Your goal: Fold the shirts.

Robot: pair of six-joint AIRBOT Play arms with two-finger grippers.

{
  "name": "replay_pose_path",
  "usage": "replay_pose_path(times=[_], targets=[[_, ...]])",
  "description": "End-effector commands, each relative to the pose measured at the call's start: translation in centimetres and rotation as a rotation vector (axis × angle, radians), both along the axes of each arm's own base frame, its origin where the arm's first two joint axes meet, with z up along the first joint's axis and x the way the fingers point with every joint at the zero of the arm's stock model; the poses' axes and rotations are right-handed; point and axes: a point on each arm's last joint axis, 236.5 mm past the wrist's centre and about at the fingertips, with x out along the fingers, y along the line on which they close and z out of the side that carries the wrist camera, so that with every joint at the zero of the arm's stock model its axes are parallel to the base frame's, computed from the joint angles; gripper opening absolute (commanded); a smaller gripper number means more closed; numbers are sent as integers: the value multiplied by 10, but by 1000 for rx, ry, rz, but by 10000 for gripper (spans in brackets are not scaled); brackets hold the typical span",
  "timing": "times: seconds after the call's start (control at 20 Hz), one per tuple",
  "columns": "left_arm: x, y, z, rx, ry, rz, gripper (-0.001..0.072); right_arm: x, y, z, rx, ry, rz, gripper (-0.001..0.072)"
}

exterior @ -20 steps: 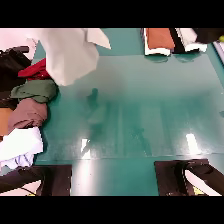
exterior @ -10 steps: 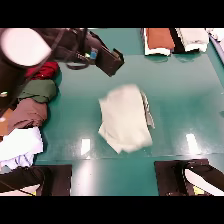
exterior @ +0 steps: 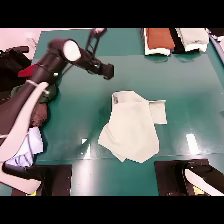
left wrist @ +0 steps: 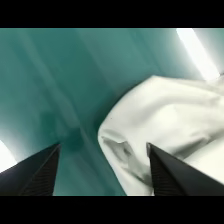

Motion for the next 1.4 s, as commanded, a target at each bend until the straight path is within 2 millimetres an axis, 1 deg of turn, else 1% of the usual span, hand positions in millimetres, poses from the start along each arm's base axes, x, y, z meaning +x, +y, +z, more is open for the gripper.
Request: replay_pose_path(times=[0.0,0.05,0.1,0.2,0.3,0.35,0.4,0.45,0.5,0.55,0.6,0.7,0.75,0.8,0.85,0.9,0.95,1.0,1.05,1.1,1.15,1.2,1.3,1.35], targets=[[-12,-33,-71,-65,195,-74,618,-2,-2,-18,24,22,-20,16],[-17,-42,-88,-73,234,-93,618,-1,-2,-24,34,30,-28,16],[-21,-47,-105,-58,259,-107,618,-1,-2,-31,38,45,-31,17],[-27,-52,-133,-30,300,-118,618,1,-2,-41,54,84,-40,16],[-31,-55,-148,-18,323,-124,618,5,-1,-49,62,112,-43,17],[-29,-54,-150,-14,316,-120,616,8,0,-52,61,122,-43,17],[-24,-51,-149,-1,294,-116,482,10,1,-55,66,132,-39,16],[-16,-43,-148,22,269,-110,194,11,5,-57,78,144,-28,17],[-8,-33,-144,39,257,-101,35,11,6,-61,77,160,-22,17],[1,-18,-135,56,253,-87,26,9,8,-66,69,180,-14,17],[13,1,-121,60,237,-57,25,6,7,-73,53,208,-12,17],[40,46,-77,34,167,28,25,-5,2,-89,26,289,-6,17],[50,71,-57,36,131,68,24,-12,-2,-100,13,342,-4,17],[56,97,-38,48,100,105,24,-18,-7,-114,-1,411,-5,17],[59,120,-24,66,76,137,25,-23,-13,-130,-6,475,-14,17],[60,139,-13,87,61,161,25,-27,-17,-151,0,542,-19,17],[59,156,-5,110,50,182,24,-31,-20,-175,4,606,-29,17],[59,167,0,130,44,197,24,-37,-22,-205,9,683,-36,17],[57,174,5,145,34,205,24,-43,-22,-235,15,750,-43,18],[56,178,8,160,25,208,24,-48,-22,-267,27,806,-59,91],[56,177,8,157,26,208,24,-49,-19,-295,56,839,-76,335],[56,176,9,149,28,207,24,-53,-13,-325,104,888,-88,478],[56,176,9,149,28,208,24,-63,6,-374,185,1000,-85,480],[56,176,8,149,29,208,24,-64,20,-393,212,1029,-66,479]])
